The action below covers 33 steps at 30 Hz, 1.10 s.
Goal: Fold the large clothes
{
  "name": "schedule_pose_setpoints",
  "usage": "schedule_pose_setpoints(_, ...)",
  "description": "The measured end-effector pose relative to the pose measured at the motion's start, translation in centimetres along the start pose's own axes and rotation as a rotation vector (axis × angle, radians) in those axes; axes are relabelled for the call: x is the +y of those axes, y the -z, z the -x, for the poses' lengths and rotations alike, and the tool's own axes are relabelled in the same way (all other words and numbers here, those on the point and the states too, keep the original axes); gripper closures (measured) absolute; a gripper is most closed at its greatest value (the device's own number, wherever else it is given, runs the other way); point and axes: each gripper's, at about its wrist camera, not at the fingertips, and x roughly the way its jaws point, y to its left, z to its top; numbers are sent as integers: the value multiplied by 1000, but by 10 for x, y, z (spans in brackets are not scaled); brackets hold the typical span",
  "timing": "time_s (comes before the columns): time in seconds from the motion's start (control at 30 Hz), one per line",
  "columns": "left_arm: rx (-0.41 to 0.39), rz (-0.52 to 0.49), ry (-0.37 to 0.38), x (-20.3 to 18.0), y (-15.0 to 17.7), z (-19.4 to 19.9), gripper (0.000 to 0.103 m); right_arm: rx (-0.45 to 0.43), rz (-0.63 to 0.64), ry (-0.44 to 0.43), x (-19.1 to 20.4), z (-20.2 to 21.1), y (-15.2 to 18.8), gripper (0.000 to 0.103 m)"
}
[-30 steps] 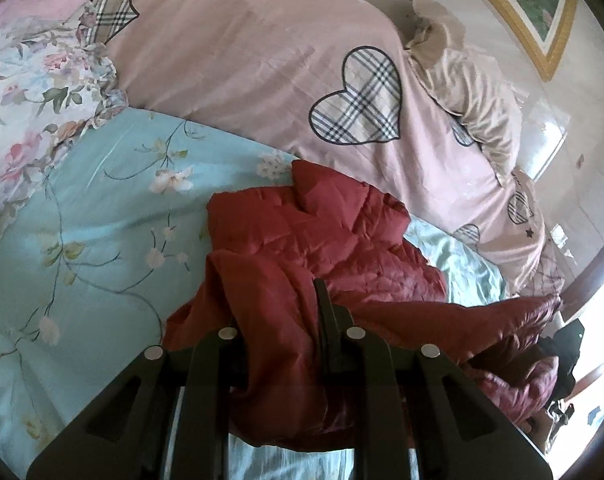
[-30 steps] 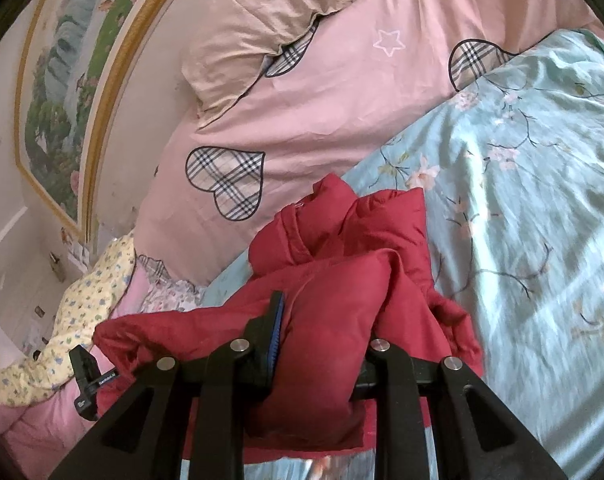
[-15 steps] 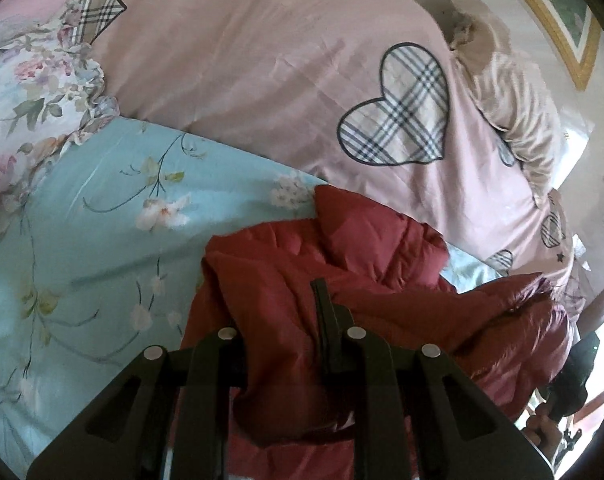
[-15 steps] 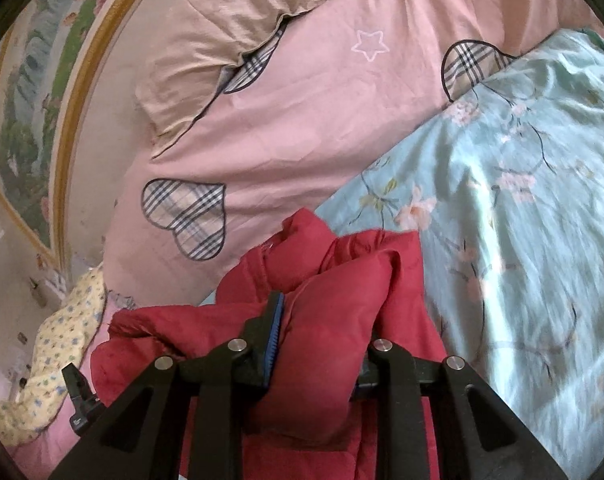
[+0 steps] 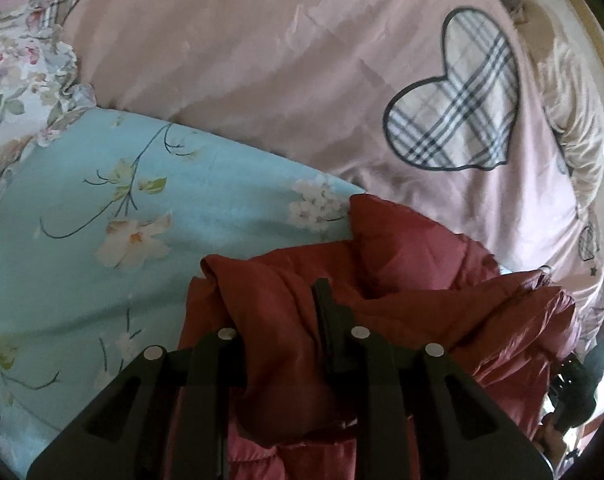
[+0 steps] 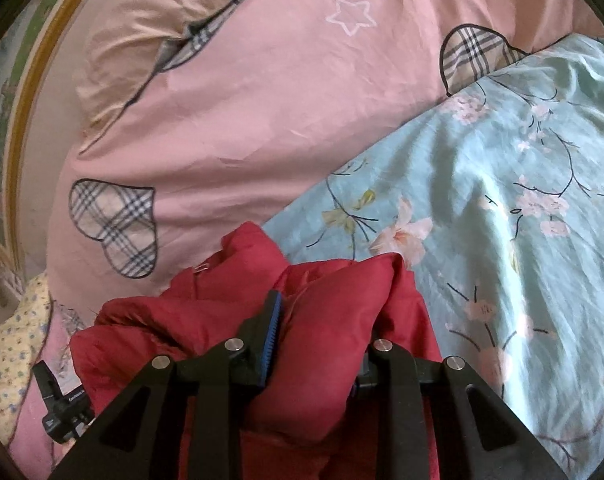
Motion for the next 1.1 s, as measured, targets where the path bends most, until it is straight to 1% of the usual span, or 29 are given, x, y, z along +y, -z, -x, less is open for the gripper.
schedule_pose_setpoints(0.23, 13, 3, -17, 2, -4, -27, 82, -5, 5, 34, -1, -23, -4, 76)
schedule_pose_setpoints(0.3, 25, 17, -12, 5, -6, -33, 81, -1, 2, 34, -3, -30, -6, 75)
schedule_pose_setpoints(0.33, 57, 30, -16, 7, -6, -34, 81, 2, 2, 36, -4, -33, -6, 75)
schedule_pose_setpoints(0.4, 64, 38, -3, 8, -7, -34, 80, 5, 2, 44, -6, -39, -7, 75)
schedule_pose_setpoints(0.47, 67, 32, 12, 7, -7, -27, 77, 4, 8, 57, -6, -42, -6, 75)
schedule_pose_setpoints(0.5, 59, 25, 20, 6, -7, -20, 74, 1, 10, 59, -7, -43, -5, 75)
schedule_pose_setpoints(0.57, 37, 20, 27, 6, -5, -4, 65, 1, 14, 63, -7, -45, -4, 75)
schedule_pose_setpoints(0.6, 18, 17, 24, 6, -3, 7, 58, 2, 16, 67, -7, -45, -4, 75)
schedule_pose_setpoints(0.63, -2, 12, 22, 6, -1, 19, 53, 3, 16, 70, -7, -46, -4, 75)
schedule_pose_setpoints(0.7, -31, -3, 24, 3, 5, 38, 53, 10, 13, 74, -7, -48, -4, 74)
schedule_pose_setpoints(0.77, -52, -30, 54, -4, 15, 58, 53, 11, 12, 79, -7, -49, -4, 74)
schedule_pose_setpoints(0.87, -46, -95, 82, -23, 31, 71, 53, 8, 17, 88, -6, -50, -3, 74)
schedule_pose_setpoints(0.93, -15, -164, 120, -43, 45, 70, 53, 6, 22, 93, -4, -50, -2, 74)
schedule_pose_setpoints(0.97, 10, -215, 126, -56, 54, 65, 53, 7, 24, 95, -4, -50, -2, 74)
schedule_pose_setpoints(1.0, 21, -251, 107, -65, 60, 61, 53, 9, 25, 96, -3, -50, -3, 73)
schedule_pose_setpoints(1.03, 28, -291, 57, -74, 68, 53, 53, 14, 31, 97, -2, -49, -3, 72)
schedule_pose_setpoints(1.07, 40, -314, -1, -80, 73, 42, 53, 22, 48, 100, 2, -47, -4, 71)
schedule_pose_setpoints(1.1, 49, -322, -38, -81, 76, 33, 53, 26, 69, 104, 7, -44, -6, 69)
